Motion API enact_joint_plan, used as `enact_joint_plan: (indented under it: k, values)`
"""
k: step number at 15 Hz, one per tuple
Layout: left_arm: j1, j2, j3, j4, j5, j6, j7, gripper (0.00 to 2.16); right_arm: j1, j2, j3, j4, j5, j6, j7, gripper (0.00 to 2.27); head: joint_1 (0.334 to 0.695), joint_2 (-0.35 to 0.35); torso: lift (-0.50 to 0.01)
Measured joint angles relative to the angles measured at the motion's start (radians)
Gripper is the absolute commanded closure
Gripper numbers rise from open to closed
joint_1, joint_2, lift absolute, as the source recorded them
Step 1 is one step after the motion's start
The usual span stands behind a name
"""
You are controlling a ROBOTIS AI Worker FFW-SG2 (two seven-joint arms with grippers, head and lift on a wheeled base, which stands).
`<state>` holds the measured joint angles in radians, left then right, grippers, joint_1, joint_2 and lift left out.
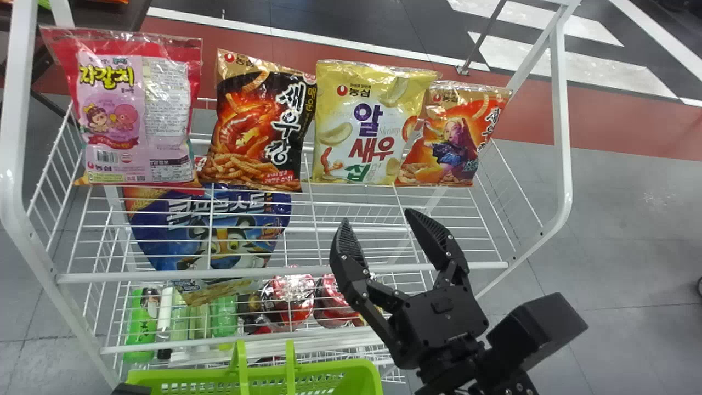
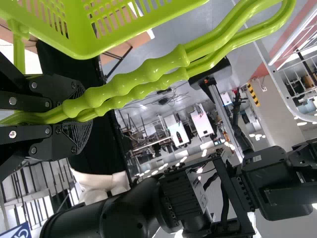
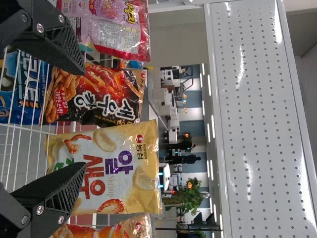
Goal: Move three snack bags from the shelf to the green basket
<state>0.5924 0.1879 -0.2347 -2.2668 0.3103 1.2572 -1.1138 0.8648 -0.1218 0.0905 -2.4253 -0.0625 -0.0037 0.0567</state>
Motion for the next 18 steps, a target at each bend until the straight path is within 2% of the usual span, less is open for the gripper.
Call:
enact_joint_plan:
  k: [18]
  values:
    - [0.016,0.005,0.001,-0.011,0.013,-0.006,-0.001,1.67,-0.054,0.006,0.017,0.064,-0.004,-0.016,0.002,0.19,0.695,-0.350,-0.047]
